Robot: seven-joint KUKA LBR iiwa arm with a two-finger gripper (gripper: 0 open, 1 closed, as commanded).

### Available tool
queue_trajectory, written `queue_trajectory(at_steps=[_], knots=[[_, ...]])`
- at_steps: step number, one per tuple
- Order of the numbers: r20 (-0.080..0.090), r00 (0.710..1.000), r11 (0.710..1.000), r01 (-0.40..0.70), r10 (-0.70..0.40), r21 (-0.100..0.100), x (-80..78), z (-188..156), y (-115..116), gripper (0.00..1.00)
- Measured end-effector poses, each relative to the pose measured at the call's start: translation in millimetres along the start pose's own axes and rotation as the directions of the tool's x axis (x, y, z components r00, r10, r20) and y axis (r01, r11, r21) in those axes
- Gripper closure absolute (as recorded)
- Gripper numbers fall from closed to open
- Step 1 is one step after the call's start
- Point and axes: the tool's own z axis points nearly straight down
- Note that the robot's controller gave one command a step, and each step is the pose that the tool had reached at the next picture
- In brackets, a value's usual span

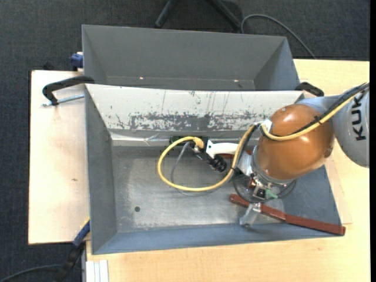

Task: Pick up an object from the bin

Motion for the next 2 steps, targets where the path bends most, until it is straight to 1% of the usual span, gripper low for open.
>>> queue_trajectory(at_steps=[1,2], knots=[[0.0,1.0,1.0,0.0,0.0,0.001,0.0,0,0,1.0],[-0.01,1.0,1.0,-0.012,0.012,0.005,37.8,-130,0,1.0]])
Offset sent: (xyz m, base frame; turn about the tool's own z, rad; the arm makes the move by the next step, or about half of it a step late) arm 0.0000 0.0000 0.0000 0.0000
